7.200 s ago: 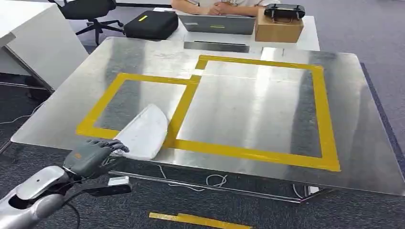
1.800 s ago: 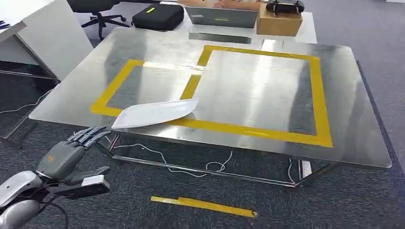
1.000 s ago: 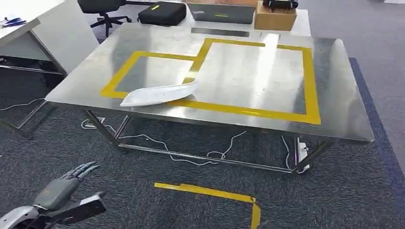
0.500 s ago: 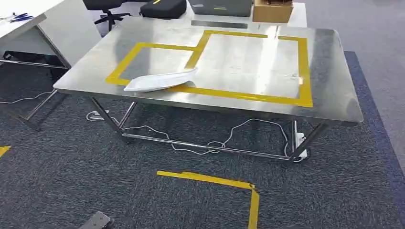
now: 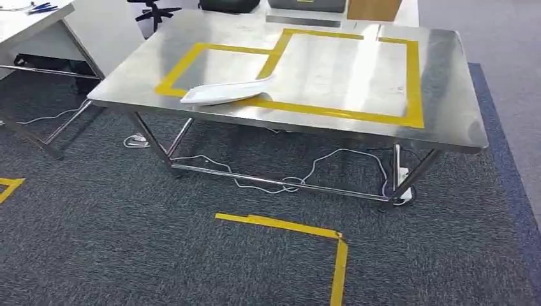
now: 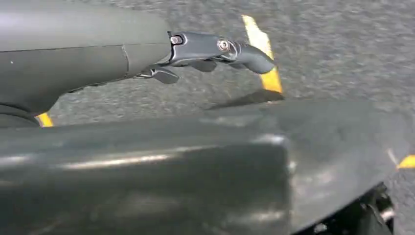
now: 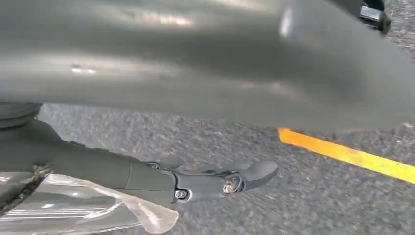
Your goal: Take the parts from the cabinet and place them on the table.
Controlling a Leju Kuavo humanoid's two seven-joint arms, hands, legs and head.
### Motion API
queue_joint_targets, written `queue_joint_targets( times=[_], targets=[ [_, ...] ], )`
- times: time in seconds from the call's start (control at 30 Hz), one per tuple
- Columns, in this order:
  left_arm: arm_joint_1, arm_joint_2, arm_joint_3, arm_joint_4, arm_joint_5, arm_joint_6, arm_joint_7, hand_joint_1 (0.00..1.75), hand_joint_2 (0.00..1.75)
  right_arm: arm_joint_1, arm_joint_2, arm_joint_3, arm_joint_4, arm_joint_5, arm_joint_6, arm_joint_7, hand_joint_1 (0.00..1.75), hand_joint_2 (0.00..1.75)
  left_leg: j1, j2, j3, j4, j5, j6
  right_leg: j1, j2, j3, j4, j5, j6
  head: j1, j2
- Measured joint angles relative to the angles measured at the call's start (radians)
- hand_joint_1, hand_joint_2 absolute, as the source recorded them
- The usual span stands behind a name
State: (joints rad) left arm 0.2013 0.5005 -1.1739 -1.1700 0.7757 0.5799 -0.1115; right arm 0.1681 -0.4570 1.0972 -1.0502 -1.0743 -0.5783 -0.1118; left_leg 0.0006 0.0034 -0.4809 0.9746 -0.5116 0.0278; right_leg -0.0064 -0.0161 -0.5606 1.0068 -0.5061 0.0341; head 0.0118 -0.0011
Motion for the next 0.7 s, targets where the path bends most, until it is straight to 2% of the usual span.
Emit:
queue_joint_targets(
  times=[0.03,0.07,0.1,0.13,0.17,0.2,0.23,0.27,0.3,0.33,0.37,0.4,0.47,0.5,0.53,0.57,0.6,0.63,0.67,0.7],
  targets=[
    [-0.015,0.001,-0.021,0.007,0.032,0.006,-0.019,0.0,0.0,-0.002,0.0,0.009,0.001,-0.019,-0.003,-0.016,0.0,0.0,-0.001,-0.002,-0.012,-0.002,0.004,0.008,0.001,0.007,-0.024,0.024,-0.042,0.004,0.003,0.0],
    [-0.023,0.001,-0.035,0.011,0.064,0.013,-0.039,0.0,0.0,-0.004,-0.001,0.017,0.001,-0.039,-0.007,-0.029,0.0,0.0,-0.001,-0.001,-0.025,-0.003,0.012,0.013,-0.002,0.011,-0.042,0.081,-0.095,0.006,0.009,0.0],
    [-0.03,0.0,-0.054,0.015,0.09,0.022,-0.056,0.0,0.0,-0.008,-0.002,0.028,0.002,-0.06,-0.011,-0.042,0.0,0.0,-0.003,0.0,-0.036,-0.003,0.019,0.013,-0.002,0.013,-0.06,0.158,-0.147,0.01,0.011,0.0],
    [-0.036,0.001,-0.074,0.018,0.111,0.03,-0.067,0.0,0.0,-0.013,-0.003,0.04,0.002,-0.076,-0.016,-0.051,0.0,0.0,-0.004,0.002,-0.047,-0.001,0.028,0.013,-0.003,0.013,-0.074,0.23,-0.18,0.012,0.009,0.0],
    [-0.044,0.001,-0.091,0.022,0.129,0.038,-0.074,0.0,0.0,-0.016,-0.004,0.051,0.002,-0.089,-0.019,-0.058,0.0,0.0,-0.005,0.004,-0.057,0.001,0.036,0.012,-0.003,0.013,-0.078,0.276,-0.18,0.014,0.011,0.0],
    [-0.05,0.002,-0.104,0.024,0.143,0.042,-0.078,0.0,0.0,-0.02,-0.006,0.061,0.002,-0.099,-0.021,-0.063,0.0,0.0,-0.005,0.006,-0.07,0.004,0.045,0.012,-0.003,0.013,-0.067,0.285,-0.149,0.015,0.01,0.0],
    [-0.056,0.002,-0.115,0.026,0.153,0.047,-0.082,0.0,0.0,-0.023,-0.01,0.068,0.002,-0.108,-0.027,-0.067,0.0,0.0,-0.005,0.006,-0.083,0.008,0.052,0.01,-0.004,0.013,-0.04,0.259,-0.104,0.016,0.01,0.0],
    [-0.061,0.003,-0.125,0.028,0.165,0.055,-0.083,0.0,0.0,-0.026,-0.015,0.077,0.001,-0.117,-0.033,-0.074,0.0,0.0,-0.005,0.006,-0.097,0.015,0.059,0.007,-0.004,0.013,0.005,0.194,-0.057,0.017,0.01,0.0],
    [-0.068,0.004,-0.14,0.029,0.175,0.063,-0.084,0.0,0.0,-0.028,-0.02,0.084,-0.002,-0.127,-0.039,-0.08,0.0,0.0,-0.004,0.006,-0.11,0.022,0.065,0.003,-0.006,0.013,0.066,0.102,-0.031,0.017,0.011,0.0],
    [-0.074,0.009,-0.151,0.03,0.182,0.074,-0.087,0.0,0.0,-0.032,-0.023,0.09,-0.006,-0.138,-0.047,-0.087,0.0,0.0,-0.007,0.005,-0.119,0.029,0.07,-0.003,-0.008,0.015,0.122,0.008,-0.062,0.016,0.011,0.0],
    [-0.082,0.013,-0.165,0.03,0.187,0.088,-0.091,0.0,0.0,-0.033,-0.03,0.1,-0.01,-0.148,-0.053,-0.094,0.0,0.0,-0.009,0.004,-0.125,0.036,0.075,-0.008,-0.002,0.017,0.168,-0.056,-0.077,0.009,0.008,0.0],
    [-0.086,0.019,-0.179,0.03,0.188,0.099,-0.093,0.0,0.0,-0.036,-0.031,0.109,-0.016,-0.157,-0.055,-0.099,0.0,0.0,-0.009,0.005,-0.129,0.036,0.088,-0.013,-0.002,0.018,0.159,-0.06,-0.083,-0.001,0.009,0.0],
    [-0.101,0.026,-0.211,0.03,0.187,0.114,-0.097,0.0,0.0,-0.042,-0.041,0.133,-0.026,-0.185,-0.066,-0.103,0.0,0.0,-0.008,0.003,-0.136,0.034,0.108,-0.021,0.002,0.017,0.138,-0.051,-0.072,-0.014,0.009,0.0],
    [-0.105,0.031,-0.222,0.031,0.183,0.117,-0.098,0.0,0.0,-0.044,-0.046,0.144,-0.035,-0.197,-0.074,-0.103,0.0,0.0,-0.006,0.0,-0.143,0.038,0.102,-0.027,-0.006,0.013,0.129,-0.056,-0.061,-0.025,0.01,0.0],
    [-0.107,0.032,-0.229,0.033,0.18,0.118,-0.098,0.0,0.0,-0.048,-0.054,0.156,-0.043,-0.203,-0.078,-0.106,0.0,0.0,-0.004,0.0,-0.15,0.061,0.052,-0.034,-0.004,0.009,0.119,-0.053,-0.053,-0.033,0.007,0.0],
    [-0.11,0.034,-0.236,0.034,0.178,0.119,-0.098,0.0,0.0,-0.05,-0.056,0.162,-0.048,-0.207,-0.079,-0.107,0.0,0.0,-0.002,-0.001,-0.16,0.112,-0.01,-0.038,-0.004,0.008,0.109,-0.053,-0.045,-0.043,0.005,0.0],
    [-0.112,0.034,-0.242,0.036,0.177,0.119,-0.098,0.0,0.0,-0.053,-0.06,0.167,-0.052,-0.209,-0.08,-0.108,0.0,0.0,0.0,-0.001,-0.172,0.187,-0.074,-0.043,-0.003,0.007,0.098,-0.051,-0.035,-0.046,0.003,0.0],
    [-0.115,0.034,-0.246,0.039,0.166,0.119,-0.097,0.0,0.0,-0.056,-0.063,0.177,-0.058,-0.212,-0.082,-0.109,0.0,0.0,0.002,-0.001,-0.182,0.263,-0.12,-0.046,-0.001,0.006,0.085,-0.049,-0.025,-0.046,0.005,0.0],
    [-0.12,0.034,-0.249,0.044,0.145,0.12,-0.091,0.0,0.0,-0.059,-0.066,0.183,-0.061,-0.22,-0.085,-0.114,0.0,0.0,0.003,-0.001,-0.184,0.321,-0.135,-0.047,0.0,0.003,0.072,-0.044,-0.015,-0.046,0.004,0.0],
    [-0.124,0.032,-0.251,0.052,0.113,0.12,-0.077,0.0,0.0,-0.061,-0.071,0.191,-0.066,-0.233,-0.091,-0.121,0.0,0.0,0.004,-0.001,-0.174,0.34,-0.117,-0.047,0.001,0.001,0.061,-0.038,-0.008,-0.046,0.004,0.0]
  ],
)
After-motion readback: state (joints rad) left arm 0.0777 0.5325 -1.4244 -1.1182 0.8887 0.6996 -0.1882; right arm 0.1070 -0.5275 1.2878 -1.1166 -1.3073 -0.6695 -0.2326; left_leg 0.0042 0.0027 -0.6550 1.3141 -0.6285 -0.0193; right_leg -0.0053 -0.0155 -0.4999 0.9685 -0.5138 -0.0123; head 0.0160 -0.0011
